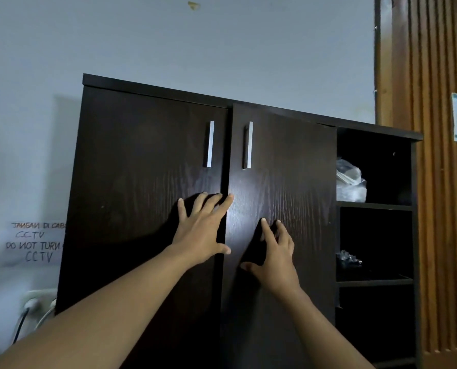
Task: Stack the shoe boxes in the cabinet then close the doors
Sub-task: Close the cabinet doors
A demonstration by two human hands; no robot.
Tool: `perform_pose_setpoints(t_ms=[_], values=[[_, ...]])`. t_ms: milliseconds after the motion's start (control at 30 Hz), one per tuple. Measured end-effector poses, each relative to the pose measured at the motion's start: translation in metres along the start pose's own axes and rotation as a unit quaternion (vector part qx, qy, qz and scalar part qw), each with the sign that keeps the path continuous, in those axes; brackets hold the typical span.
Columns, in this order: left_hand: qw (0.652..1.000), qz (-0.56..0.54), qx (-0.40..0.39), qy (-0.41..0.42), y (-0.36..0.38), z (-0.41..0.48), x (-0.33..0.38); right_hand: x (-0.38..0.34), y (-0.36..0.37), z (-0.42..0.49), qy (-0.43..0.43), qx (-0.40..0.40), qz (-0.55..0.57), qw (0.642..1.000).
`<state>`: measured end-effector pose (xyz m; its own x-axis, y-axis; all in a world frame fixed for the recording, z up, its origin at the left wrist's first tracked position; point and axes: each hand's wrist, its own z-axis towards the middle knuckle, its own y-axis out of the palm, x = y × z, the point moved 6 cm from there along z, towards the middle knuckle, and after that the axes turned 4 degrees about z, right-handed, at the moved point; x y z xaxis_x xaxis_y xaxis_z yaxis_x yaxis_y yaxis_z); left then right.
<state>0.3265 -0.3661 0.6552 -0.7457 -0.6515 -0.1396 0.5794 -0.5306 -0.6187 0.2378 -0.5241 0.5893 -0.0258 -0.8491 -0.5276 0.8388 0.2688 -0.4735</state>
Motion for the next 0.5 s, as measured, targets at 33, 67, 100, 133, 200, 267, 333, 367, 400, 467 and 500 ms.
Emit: perform_pose_setpoints(t_ms=[33,67,100,133,200,267,333,367,400,467,500], values=[[1.0,0.025,-0.001,0.003,0.007,-0.001,-0.002,0.004,0.006,0.002,-0.004,-0.002,-0.024,1.0],[0.999,0.049,0.0,0.007,0.014,-0.001,-0.004,0.008,0.011,0.004,-0.006,-0.005,-0.044,0.999],[0.998,0.067,0.002,0.01,0.021,-0.001,-0.005,0.011,0.015,0.005,-0.006,-0.008,-0.059,0.998],[0.997,0.077,0.005,0.009,0.026,-0.001,-0.006,0.014,0.018,0.006,-0.004,-0.009,-0.069,0.998],[0.996,0.084,0.013,0.007,0.035,0.001,-0.007,0.017,0.022,0.008,-0.007,-0.008,-0.081,0.997],[0.996,0.085,0.019,0.009,0.04,0.002,-0.009,0.02,0.024,0.012,-0.018,0.001,-0.092,0.996],[0.996,0.088,0.018,0.008,0.042,0.002,-0.012,0.022,0.025,0.013,-0.024,0.004,-0.101,0.995],[0.996,0.09,0.016,0.006,0.041,0.002,-0.012,0.023,0.025,0.014,-0.024,0.003,-0.105,0.994],[0.995,0.096,0.013,0.002,0.041,0.002,-0.011,0.023,0.026,0.014,-0.024,-0.001,-0.108,0.994],[0.994,0.114,0.001,-0.003,0.039,0.001,-0.006,0.022,0.024,0.012,-0.021,-0.015,-0.11,0.994],[0.993,0.118,-0.008,-0.003,0.036,0.001,-0.004,0.02,0.021,0.012,-0.019,-0.027,-0.111,0.993]])
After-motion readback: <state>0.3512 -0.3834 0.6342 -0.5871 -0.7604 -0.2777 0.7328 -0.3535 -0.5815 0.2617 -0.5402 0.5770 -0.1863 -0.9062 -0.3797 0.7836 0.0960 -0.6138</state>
